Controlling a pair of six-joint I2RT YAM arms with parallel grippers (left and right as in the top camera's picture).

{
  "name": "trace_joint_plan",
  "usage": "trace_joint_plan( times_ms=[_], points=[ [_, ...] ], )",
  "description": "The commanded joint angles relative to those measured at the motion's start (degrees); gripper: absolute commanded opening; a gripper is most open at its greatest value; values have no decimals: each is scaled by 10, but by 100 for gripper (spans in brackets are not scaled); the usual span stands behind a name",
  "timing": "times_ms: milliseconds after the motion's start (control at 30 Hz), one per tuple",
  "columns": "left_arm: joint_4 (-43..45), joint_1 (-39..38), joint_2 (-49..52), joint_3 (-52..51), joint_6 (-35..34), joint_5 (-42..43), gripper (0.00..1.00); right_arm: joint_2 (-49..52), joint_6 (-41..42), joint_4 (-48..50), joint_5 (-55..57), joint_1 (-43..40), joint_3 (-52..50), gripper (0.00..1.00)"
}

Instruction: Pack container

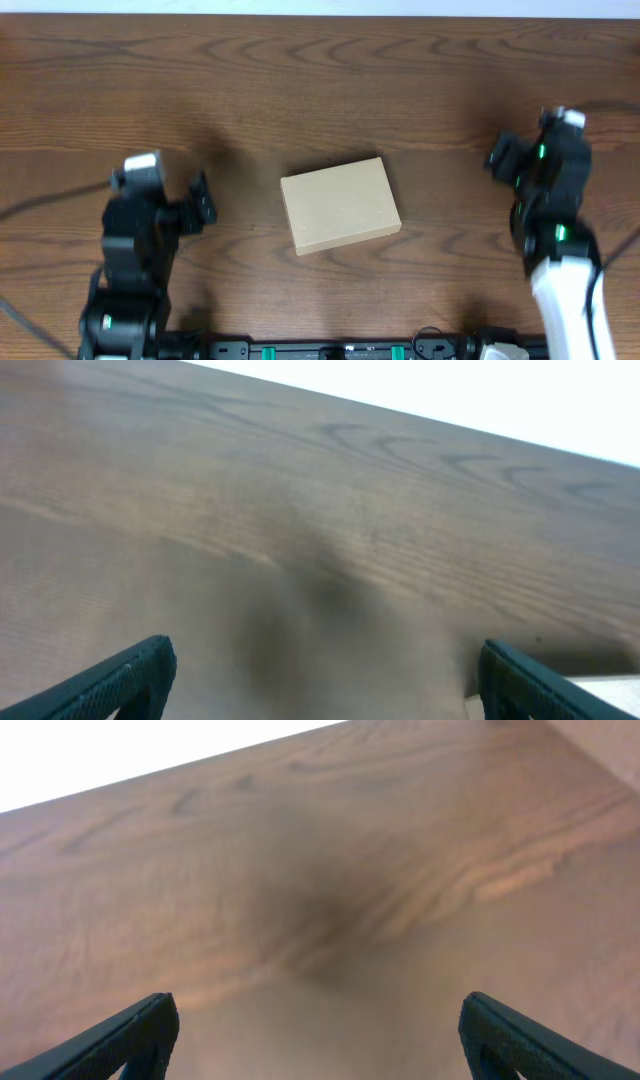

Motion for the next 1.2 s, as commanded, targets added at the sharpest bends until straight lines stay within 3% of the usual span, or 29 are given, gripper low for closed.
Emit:
trace_joint_plan(
  times_ms=[0, 167, 367, 900, 1167],
  points=[
    [-41, -10, -82, -18, -30, -8, 95, -112, 1, -24, -31, 12, -72, 91],
    [-112, -25, -185, -17, -30, -9, 95, -289, 1, -113, -45, 30, -127, 94],
    [-178, -26, -242, -17, -30, -12, 95, -398, 7, -207, -48, 40, -129, 99],
    [-193, -25, -244, -17, -30, -42, 95, -404, 21, -247, -50, 39, -129, 99],
    [-254, -25, -244, -17, -30, -42, 95, -404, 21, -247, -50, 39, -129, 99]
  ],
)
